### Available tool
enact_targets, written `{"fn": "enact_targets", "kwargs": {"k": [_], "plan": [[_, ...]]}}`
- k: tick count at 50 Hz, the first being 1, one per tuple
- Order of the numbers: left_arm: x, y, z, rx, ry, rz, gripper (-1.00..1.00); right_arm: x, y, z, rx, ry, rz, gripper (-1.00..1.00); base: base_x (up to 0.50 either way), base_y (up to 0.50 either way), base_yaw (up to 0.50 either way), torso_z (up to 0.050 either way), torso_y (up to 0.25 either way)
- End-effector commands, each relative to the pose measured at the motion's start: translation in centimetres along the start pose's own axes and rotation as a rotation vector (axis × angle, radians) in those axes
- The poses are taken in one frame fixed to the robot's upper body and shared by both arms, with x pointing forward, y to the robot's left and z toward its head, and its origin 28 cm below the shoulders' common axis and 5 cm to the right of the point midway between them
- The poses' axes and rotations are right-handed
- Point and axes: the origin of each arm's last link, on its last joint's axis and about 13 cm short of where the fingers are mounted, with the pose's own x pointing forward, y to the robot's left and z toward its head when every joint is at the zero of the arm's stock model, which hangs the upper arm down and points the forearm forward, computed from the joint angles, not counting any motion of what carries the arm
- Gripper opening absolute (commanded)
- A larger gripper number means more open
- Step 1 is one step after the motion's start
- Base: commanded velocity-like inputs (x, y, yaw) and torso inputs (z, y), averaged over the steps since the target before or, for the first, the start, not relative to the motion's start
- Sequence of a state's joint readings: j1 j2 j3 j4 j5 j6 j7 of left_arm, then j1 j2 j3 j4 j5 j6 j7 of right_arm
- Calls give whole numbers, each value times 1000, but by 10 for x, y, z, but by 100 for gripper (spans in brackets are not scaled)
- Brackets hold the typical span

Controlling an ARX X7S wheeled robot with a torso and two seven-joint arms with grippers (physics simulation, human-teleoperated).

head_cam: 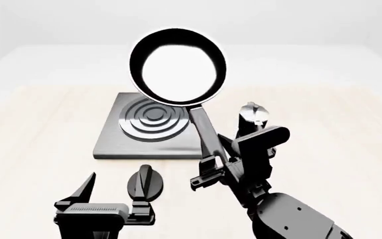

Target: Put the frying pan on the stove.

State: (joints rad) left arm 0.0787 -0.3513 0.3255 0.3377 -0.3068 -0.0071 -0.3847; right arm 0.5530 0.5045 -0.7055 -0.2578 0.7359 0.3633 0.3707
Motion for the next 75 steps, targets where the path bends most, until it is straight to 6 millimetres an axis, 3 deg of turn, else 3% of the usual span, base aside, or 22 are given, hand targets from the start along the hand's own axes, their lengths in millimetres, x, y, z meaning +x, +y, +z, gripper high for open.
{"fn": "enact_targets", "kwargs": {"k": [1,29,75], "plan": [[0,0,0,2,0,-1,100,13,-11,14,-80,-23,28,-100,0,0,0,0,0],[1,1,0,-2,-2,5,100,45,-21,22,-101,98,79,-100,0,0,0,0,2],[2,3,1,-3,-5,9,100,74,-12,1,-99,155,124,-100,0,0,0,0,2]]}}
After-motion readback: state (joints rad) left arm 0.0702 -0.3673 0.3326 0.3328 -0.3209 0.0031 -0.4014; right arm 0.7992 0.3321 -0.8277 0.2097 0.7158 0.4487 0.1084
